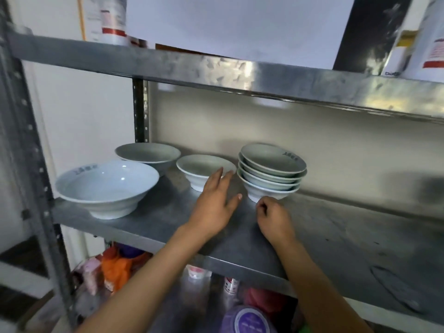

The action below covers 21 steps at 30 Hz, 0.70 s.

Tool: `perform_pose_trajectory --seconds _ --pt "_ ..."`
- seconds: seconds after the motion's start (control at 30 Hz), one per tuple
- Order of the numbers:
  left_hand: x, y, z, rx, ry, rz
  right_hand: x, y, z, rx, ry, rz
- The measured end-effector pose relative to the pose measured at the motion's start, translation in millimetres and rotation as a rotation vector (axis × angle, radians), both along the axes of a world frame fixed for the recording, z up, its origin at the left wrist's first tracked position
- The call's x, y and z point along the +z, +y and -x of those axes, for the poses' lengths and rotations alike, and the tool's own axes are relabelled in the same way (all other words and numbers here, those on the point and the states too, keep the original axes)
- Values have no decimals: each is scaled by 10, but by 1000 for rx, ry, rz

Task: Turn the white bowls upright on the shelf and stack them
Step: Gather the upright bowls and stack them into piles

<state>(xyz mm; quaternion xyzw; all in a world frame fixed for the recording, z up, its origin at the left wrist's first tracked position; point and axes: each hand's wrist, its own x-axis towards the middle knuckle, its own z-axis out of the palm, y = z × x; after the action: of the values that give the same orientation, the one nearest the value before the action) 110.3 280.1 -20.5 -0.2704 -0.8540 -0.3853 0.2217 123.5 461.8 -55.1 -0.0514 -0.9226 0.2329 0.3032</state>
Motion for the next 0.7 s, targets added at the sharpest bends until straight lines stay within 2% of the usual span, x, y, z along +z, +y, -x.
perform_pose_trajectory --seconds 0.17,0.3,0.53,0.63,0.7 --pt "51 -400 -219 60 103 -11 54 -291 -62 81 87 -59" --pt "69 -674 -329 122 123 -32 167 -608 33 202 74 138" --pt "82 -1122 -334 291 165 -1 265 -734 435 138 -206 94" --pt "54 -1332 -342 379 58 -23 244 -726 531 99 -230 27" --pt "75 -1492 -332 525 7 -115 277 -785 653 149 -264 -25"
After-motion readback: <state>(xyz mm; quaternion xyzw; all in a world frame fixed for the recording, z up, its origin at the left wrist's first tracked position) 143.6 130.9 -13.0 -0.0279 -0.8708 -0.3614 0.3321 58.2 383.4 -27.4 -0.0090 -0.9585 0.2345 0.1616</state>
